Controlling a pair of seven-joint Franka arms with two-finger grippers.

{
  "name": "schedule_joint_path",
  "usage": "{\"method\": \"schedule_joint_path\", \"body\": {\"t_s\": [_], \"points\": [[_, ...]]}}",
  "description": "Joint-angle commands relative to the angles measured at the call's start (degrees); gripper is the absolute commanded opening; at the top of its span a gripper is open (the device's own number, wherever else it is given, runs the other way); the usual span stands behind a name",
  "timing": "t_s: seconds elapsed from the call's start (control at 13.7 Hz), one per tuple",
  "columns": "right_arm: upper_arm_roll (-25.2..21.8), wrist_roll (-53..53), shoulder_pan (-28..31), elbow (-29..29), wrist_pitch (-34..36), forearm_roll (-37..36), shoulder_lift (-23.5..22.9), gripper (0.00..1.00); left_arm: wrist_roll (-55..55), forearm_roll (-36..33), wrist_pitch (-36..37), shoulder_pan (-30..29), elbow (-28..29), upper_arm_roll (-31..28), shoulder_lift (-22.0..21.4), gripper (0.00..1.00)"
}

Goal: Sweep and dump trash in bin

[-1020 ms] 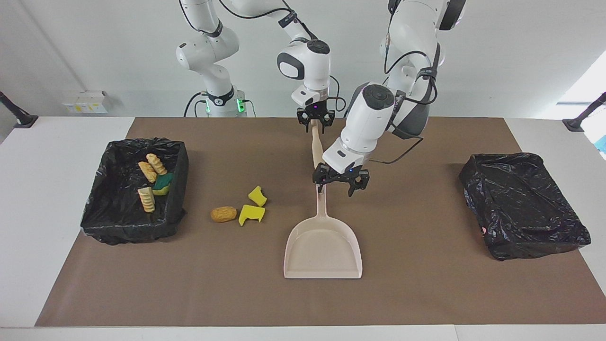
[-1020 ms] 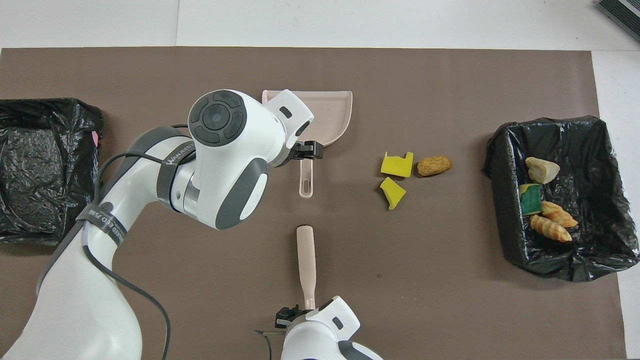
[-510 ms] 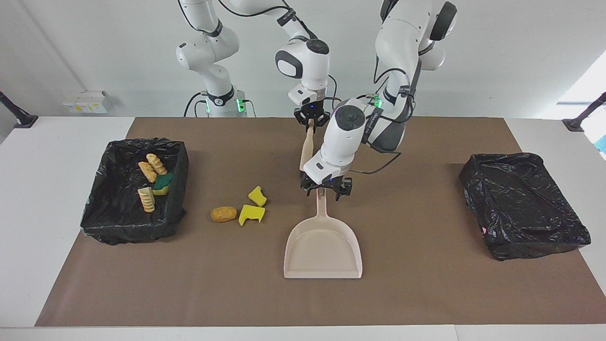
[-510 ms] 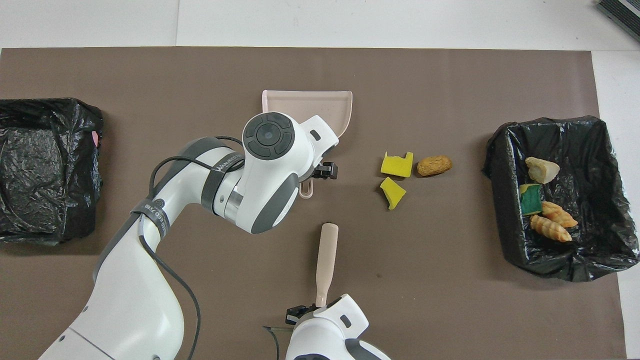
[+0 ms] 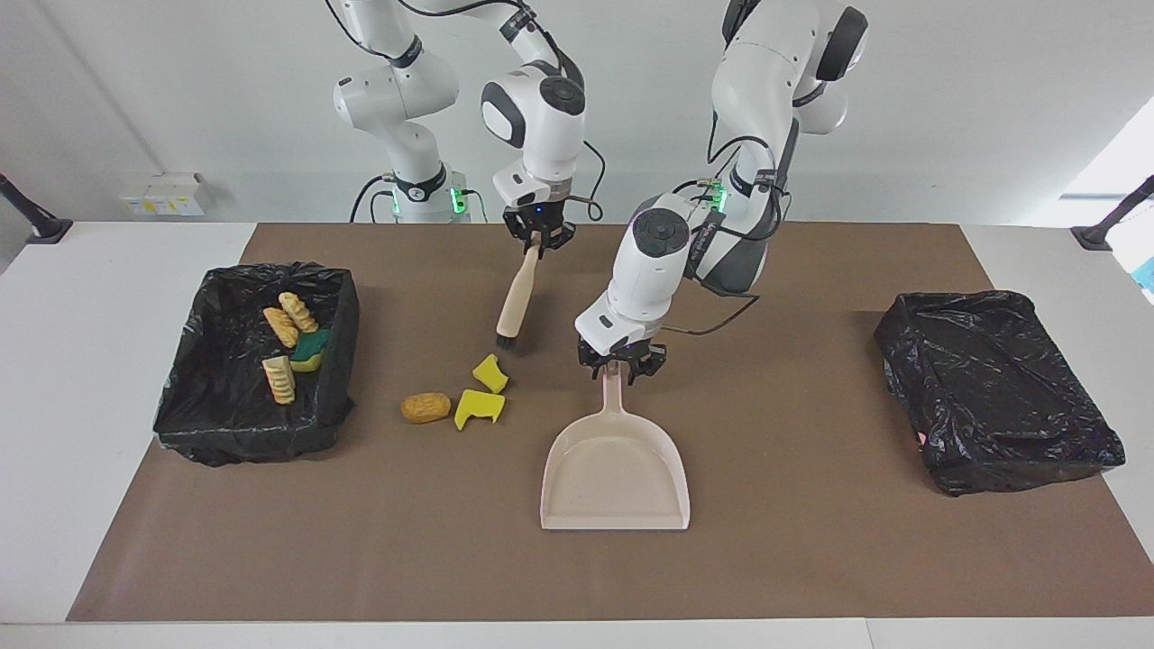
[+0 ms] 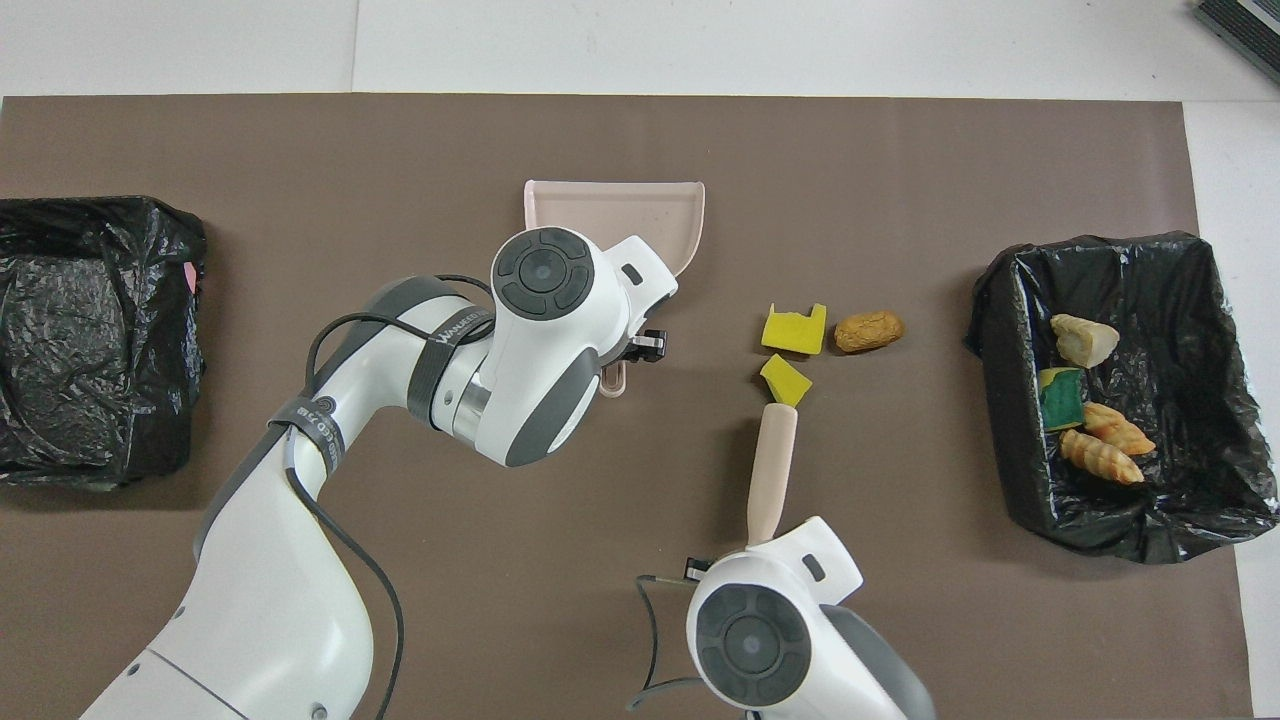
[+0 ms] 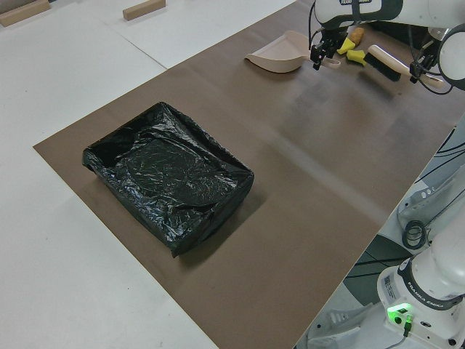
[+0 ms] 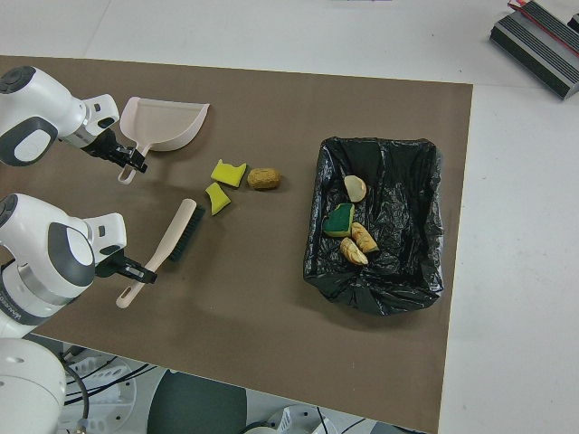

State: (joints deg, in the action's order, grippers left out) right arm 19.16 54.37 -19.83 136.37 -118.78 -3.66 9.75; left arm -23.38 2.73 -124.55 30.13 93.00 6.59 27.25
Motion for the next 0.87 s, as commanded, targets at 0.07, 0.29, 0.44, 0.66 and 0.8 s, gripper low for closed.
{"method": "schedule_joint_path", "body": {"t_s": [0.07, 0.29, 0.44, 0.66, 0.8], "points": [[0.2, -14.6, 10.1, 0.5, 0.7, 0.9, 2.4, 0.0, 0.1, -2.4, 1.9, 0.5, -0.6, -1.0, -0.4, 0.0], [0.2, -25.8, 18.7, 0.3, -1.3, 0.1, 2.2, 0.0, 10.2, -5.4, 6.6, -0.5, -0.5, -1.7, -4.7, 0.0], [0.2, -29.7, 22.5, 0.9, -3.2, 0.1, 2.1, 0.0, 18.0, -5.4, 9.9, -3.2, -0.5, -1.8, -7.5, 0.0], [0.3, -41.0, 31.0, 2.4, -8.3, 0.1, 1.3, 0.0, 33.7, -5.5, 17.5, -8.3, 0.2, -1.7, -12.0, 0.0], [0.3, -46.1, 33.9, 2.4, -10.3, 0.1, 0.2, 0.0, 46.8, -5.5, 22.6, -12.2, 2.2, -1.8, -15.7, 0.0]]}}
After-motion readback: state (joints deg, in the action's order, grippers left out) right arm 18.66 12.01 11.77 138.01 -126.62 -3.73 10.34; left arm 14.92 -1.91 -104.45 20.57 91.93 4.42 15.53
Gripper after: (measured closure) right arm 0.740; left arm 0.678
